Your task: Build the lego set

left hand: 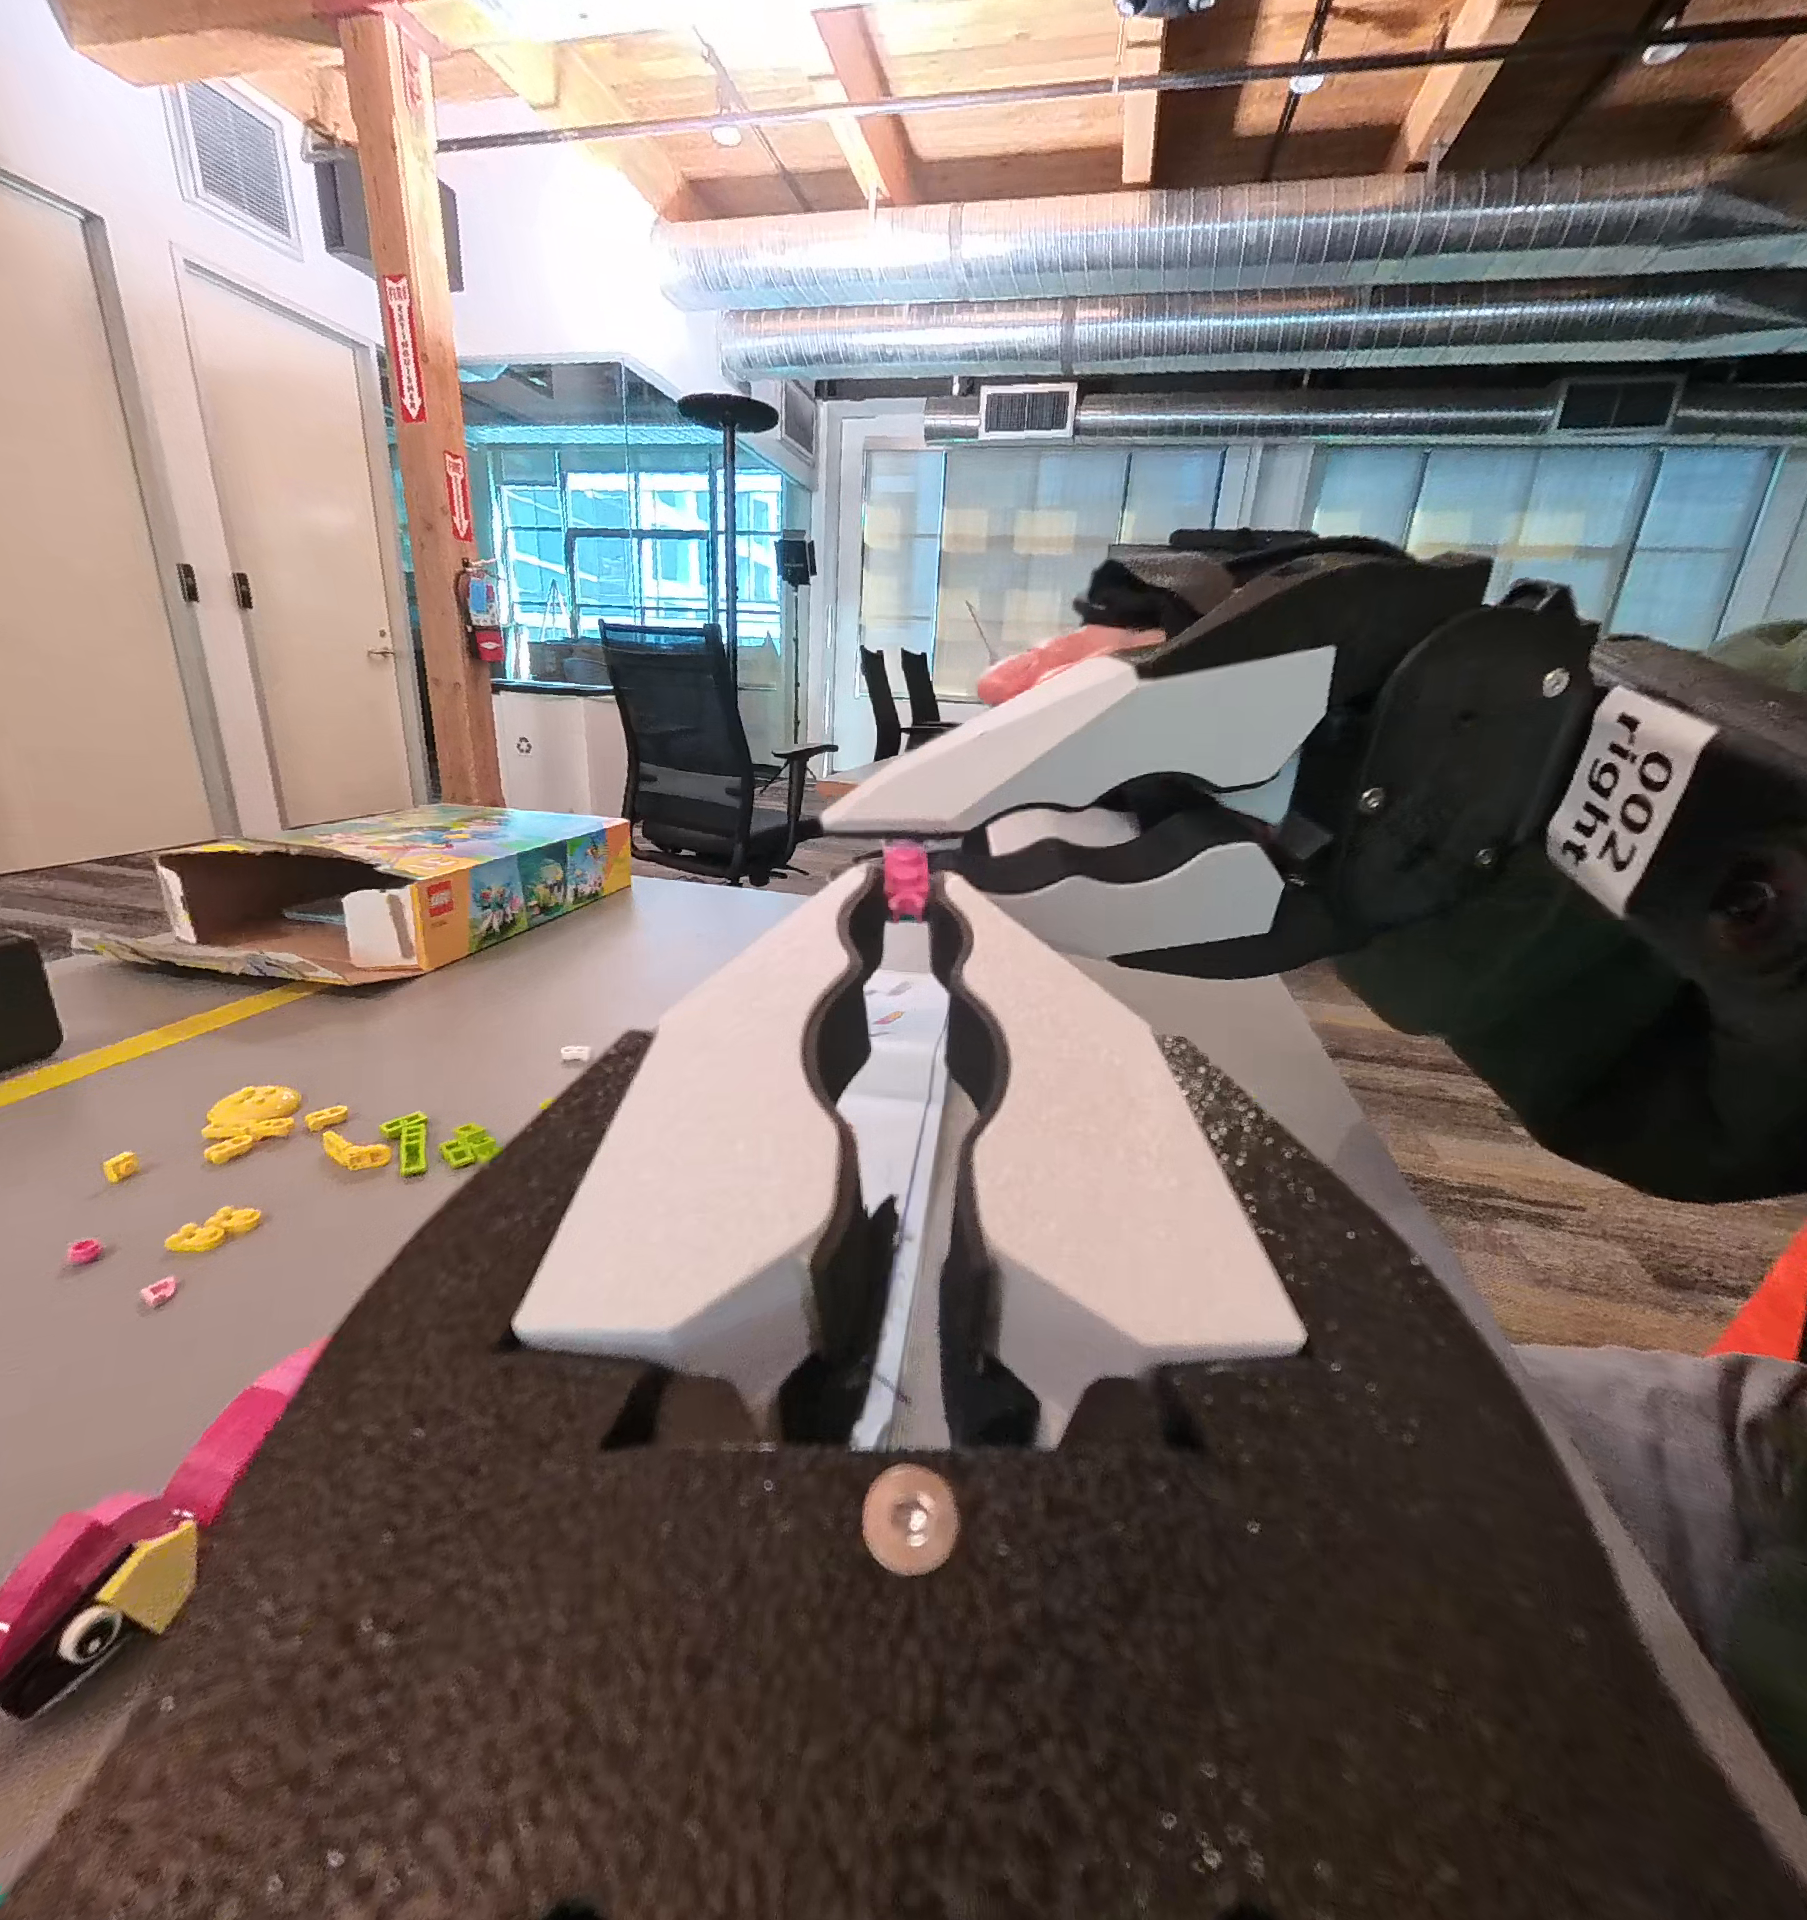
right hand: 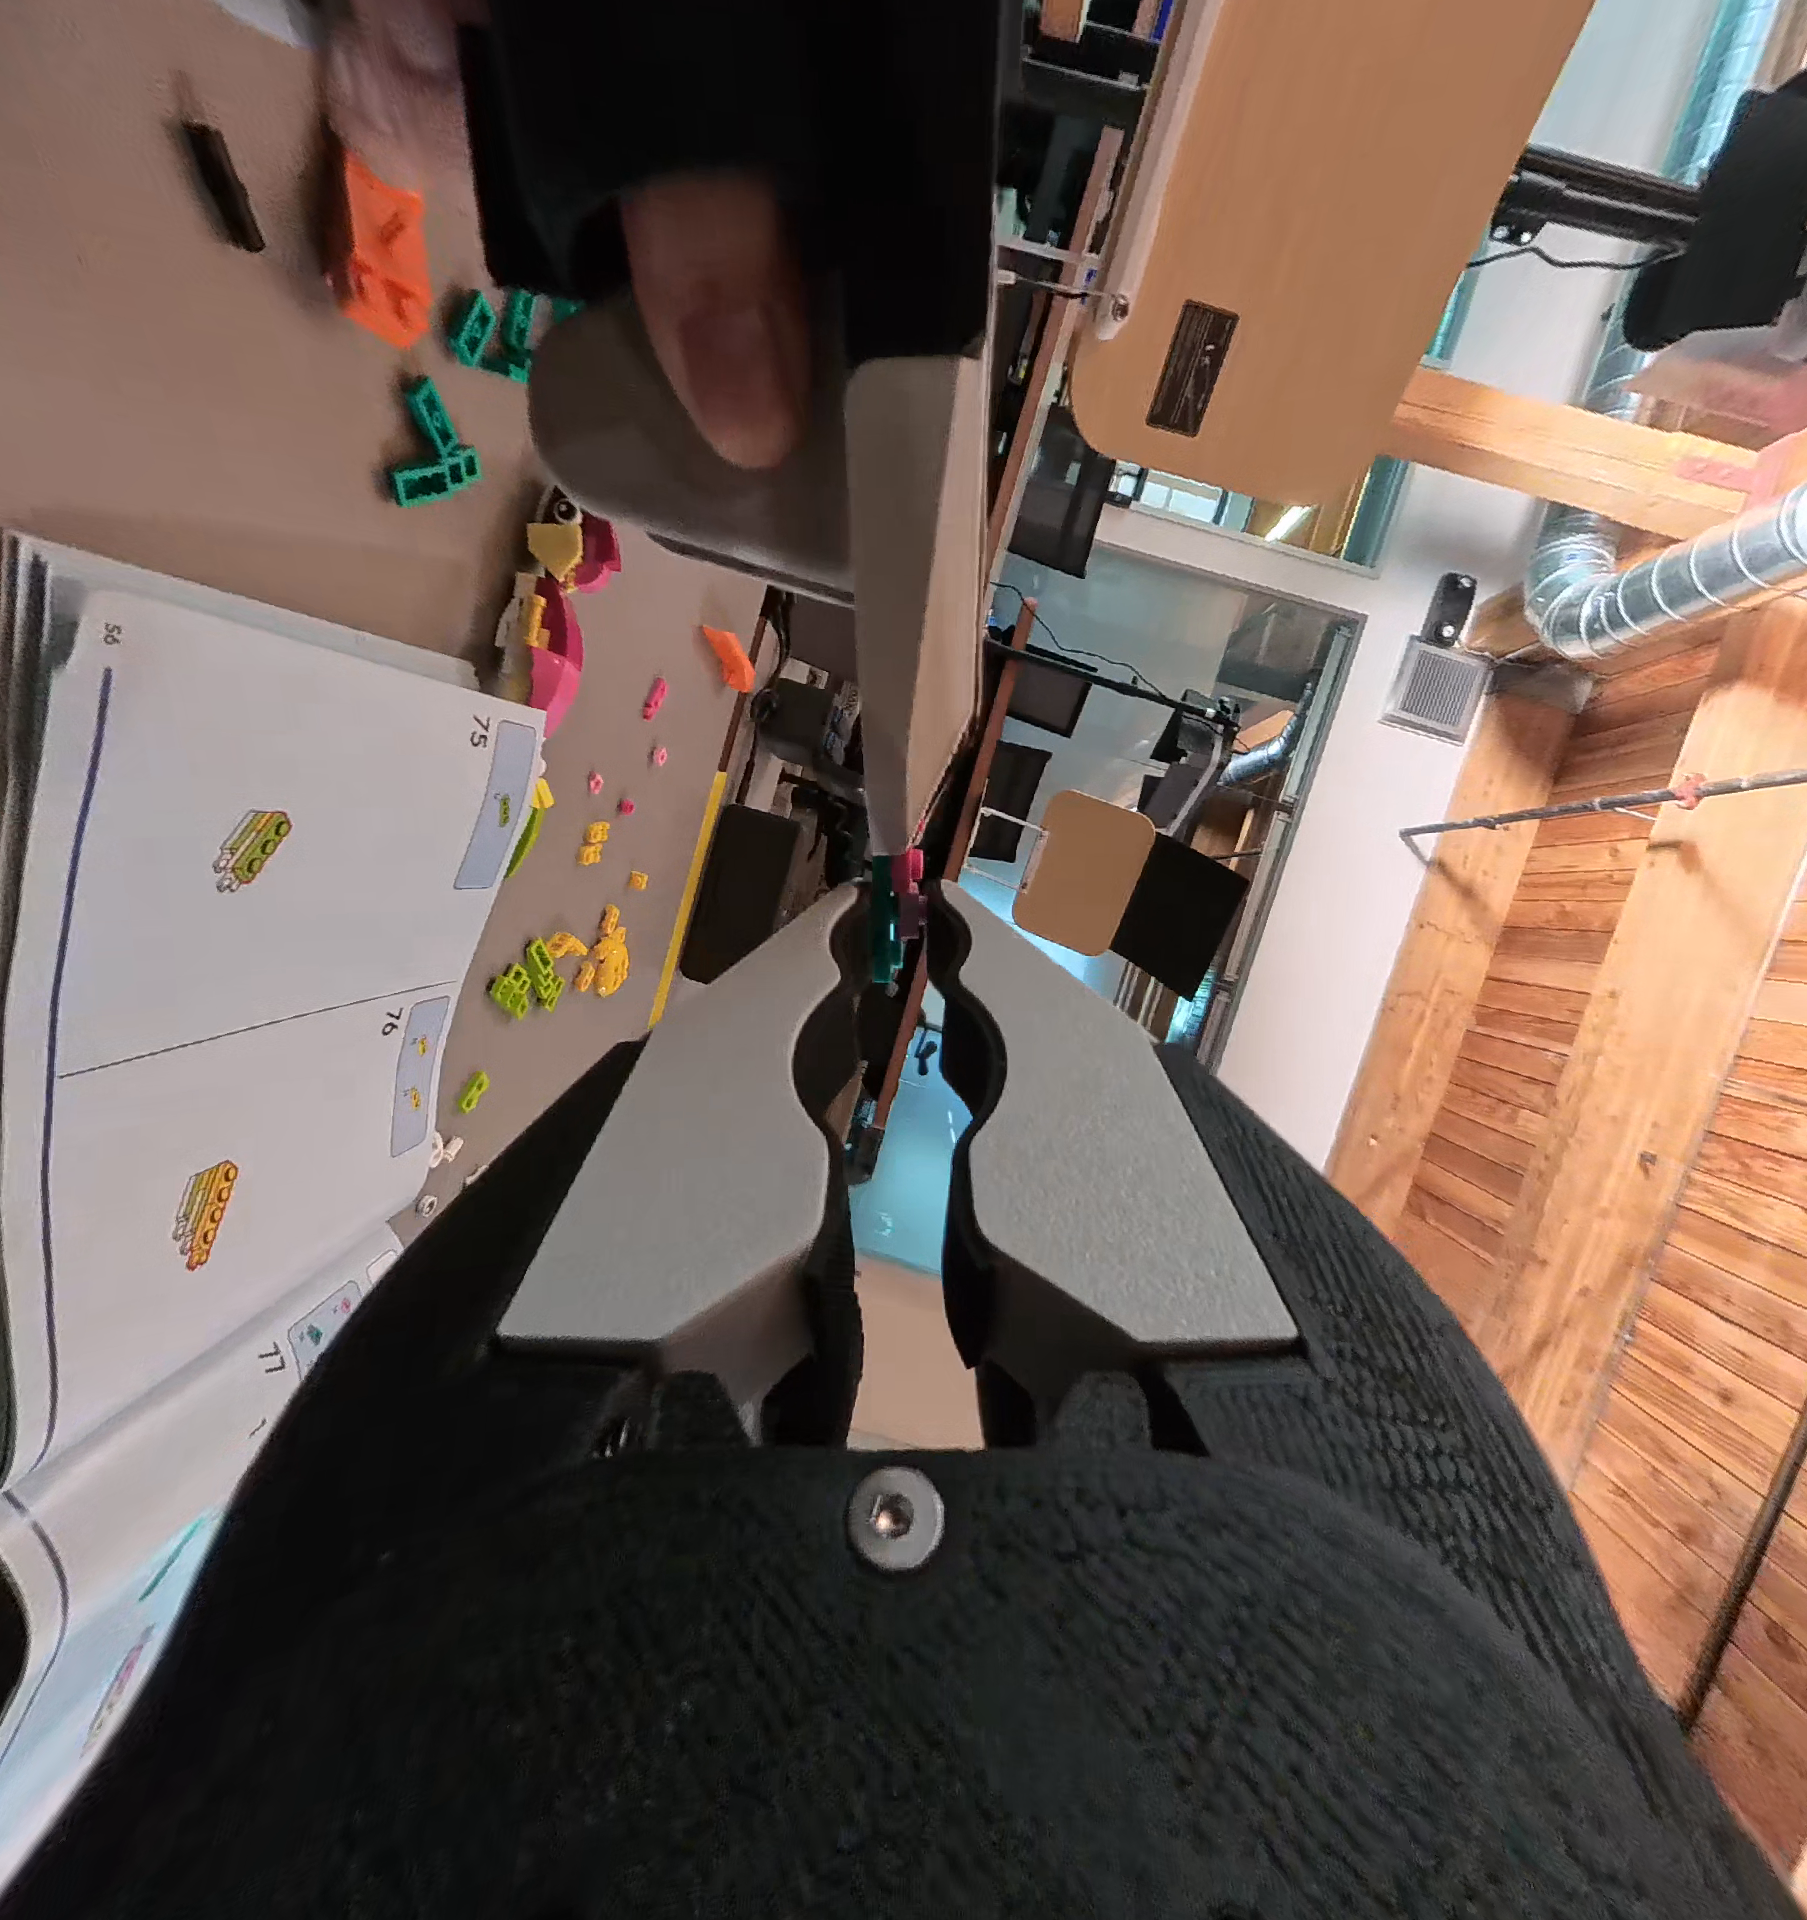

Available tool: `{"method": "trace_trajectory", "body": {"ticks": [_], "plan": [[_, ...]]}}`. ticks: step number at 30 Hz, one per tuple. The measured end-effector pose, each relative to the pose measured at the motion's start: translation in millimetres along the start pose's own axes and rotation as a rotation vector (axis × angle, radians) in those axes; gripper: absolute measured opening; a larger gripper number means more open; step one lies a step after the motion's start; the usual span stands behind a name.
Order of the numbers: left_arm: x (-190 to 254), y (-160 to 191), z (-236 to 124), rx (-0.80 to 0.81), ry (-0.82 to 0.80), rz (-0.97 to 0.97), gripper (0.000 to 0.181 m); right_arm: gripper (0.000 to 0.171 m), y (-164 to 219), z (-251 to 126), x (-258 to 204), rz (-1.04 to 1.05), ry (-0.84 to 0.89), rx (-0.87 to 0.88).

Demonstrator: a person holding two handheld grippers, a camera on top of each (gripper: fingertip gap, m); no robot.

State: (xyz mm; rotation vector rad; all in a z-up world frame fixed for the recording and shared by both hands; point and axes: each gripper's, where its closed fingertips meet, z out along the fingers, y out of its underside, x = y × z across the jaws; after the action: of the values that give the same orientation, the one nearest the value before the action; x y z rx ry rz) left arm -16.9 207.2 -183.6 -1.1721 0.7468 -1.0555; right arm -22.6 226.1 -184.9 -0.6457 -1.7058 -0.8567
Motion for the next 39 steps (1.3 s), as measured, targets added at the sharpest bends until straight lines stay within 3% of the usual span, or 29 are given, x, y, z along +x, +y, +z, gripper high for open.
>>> {"method": "trace_trajectory", "body": {"ticks": [9, 12, 13, 15, 17, 21, 24, 27, 31, 39], "plan": [[-2, 11, 3, -0.064, -0.023, 0.005, 0.005, 0.006, 2, 1, -8, -0.141, -0.031, -0.014], [-4, 14, 3, -0.074, -0.022, -0.011, 0.006, 0.007, 3, 3, -14, 0.090, -0.106, 0.028], [-4, 15, 3, -0.077, -0.021, -0.011, 0.006, 0.018, 5, 2, -14, 0.199, -0.133, 0.034], [-3, 16, 3, -0.079, -0.016, -0.004, 0.005, 0.060, 23, -4, -11, 0.402, -0.146, -0.010], [-3, 16, 4, -0.083, -0.016, 0.005, 0.006, 0.064, 47, -19, -12, 0.605, -0.122, -0.031], [-3, 19, 4, -0.092, -0.018, 0.025, 0.006, 0.061, 133, -71, -35, 0.988, 0.073, -0.166], [-1, 18, 5, -0.095, -0.027, 0.073, 0.006, 0.056, 209, -124, -75, 1.259, 0.310, -0.274], [2, 21, 5, -0.110, -0.026, 0.143, 0.006, 0.054, 259, -164, -122, 1.435, 0.500, -0.347], [13, 28, 7, -0.139, 0.006, 0.271, 0.006, 0.053, 274, -187, -120, 1.543, 0.696, -0.261], [15, 35, 9, -0.154, 0.009, 0.325, 0.006, 0.048, 268, -185, -115, 1.510, 0.694, -0.198]]}}
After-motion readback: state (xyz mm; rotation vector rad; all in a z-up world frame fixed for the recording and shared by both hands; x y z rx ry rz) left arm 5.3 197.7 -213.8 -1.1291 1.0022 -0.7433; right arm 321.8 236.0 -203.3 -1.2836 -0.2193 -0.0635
